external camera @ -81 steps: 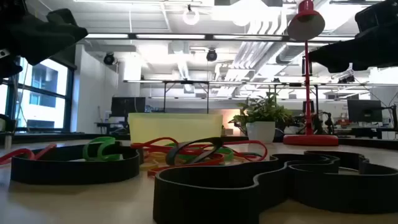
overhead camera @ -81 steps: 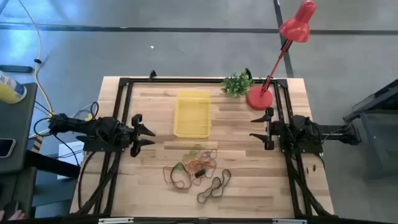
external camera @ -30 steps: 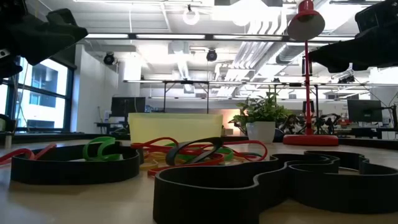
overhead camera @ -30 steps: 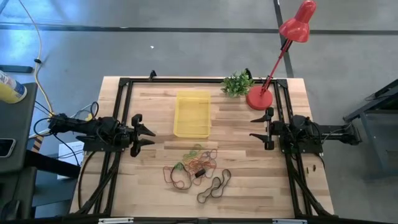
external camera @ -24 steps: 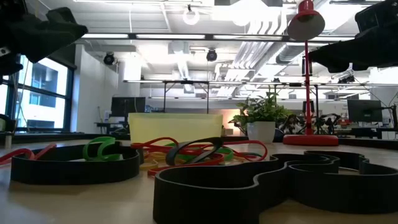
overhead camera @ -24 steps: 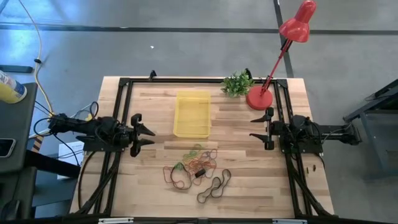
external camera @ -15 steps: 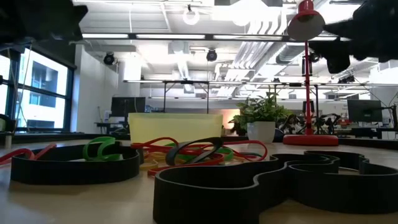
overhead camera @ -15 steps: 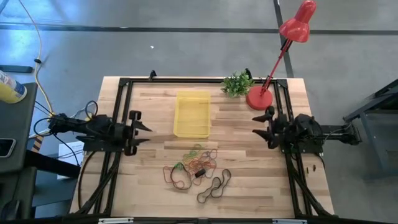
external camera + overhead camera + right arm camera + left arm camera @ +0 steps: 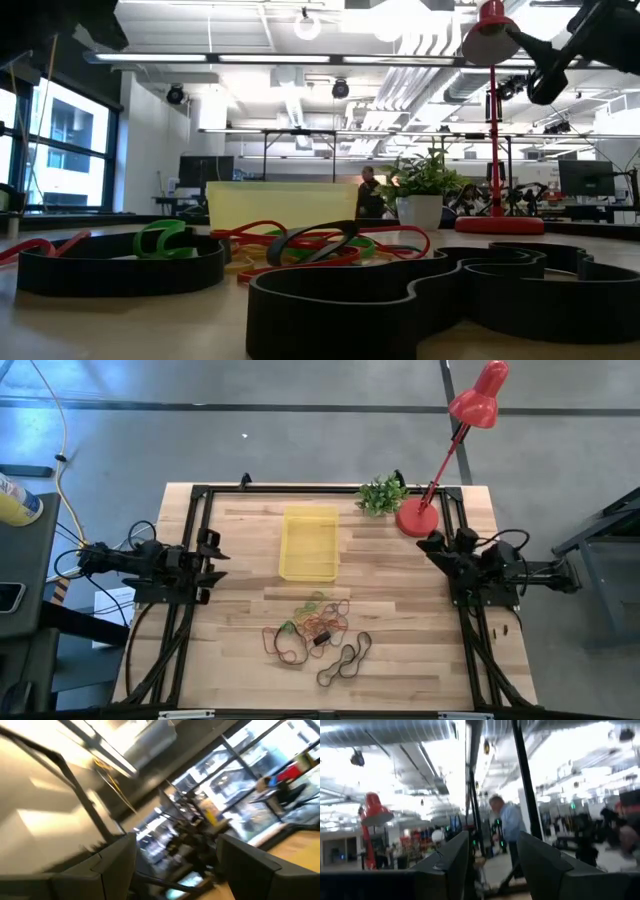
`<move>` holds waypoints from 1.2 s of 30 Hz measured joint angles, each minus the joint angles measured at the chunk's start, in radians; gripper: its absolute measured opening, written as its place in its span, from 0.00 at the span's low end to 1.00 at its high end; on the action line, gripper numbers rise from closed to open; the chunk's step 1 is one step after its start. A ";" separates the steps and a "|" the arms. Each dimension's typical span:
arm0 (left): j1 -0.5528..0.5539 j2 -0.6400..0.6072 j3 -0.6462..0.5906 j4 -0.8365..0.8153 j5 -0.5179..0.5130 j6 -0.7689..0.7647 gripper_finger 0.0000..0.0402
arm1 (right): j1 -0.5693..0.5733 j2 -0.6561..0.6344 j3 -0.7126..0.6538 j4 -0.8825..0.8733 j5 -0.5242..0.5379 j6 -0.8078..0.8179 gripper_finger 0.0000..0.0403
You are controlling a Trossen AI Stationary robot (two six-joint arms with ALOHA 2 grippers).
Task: Pick and place rubber bands into bin
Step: Put the black rubber band into the yellow bin
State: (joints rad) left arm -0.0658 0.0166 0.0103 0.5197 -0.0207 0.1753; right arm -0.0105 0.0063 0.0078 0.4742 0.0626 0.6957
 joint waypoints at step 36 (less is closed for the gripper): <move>0.000 0.000 0.000 0.171 -0.189 -0.184 0.39 | 0.000 0.141 0.080 0.136 0.126 0.060 0.65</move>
State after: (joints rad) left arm -0.0658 0.0170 0.0105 0.6902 -0.2093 -0.0082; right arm -0.0101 0.1468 0.0876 0.6102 0.1882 0.7557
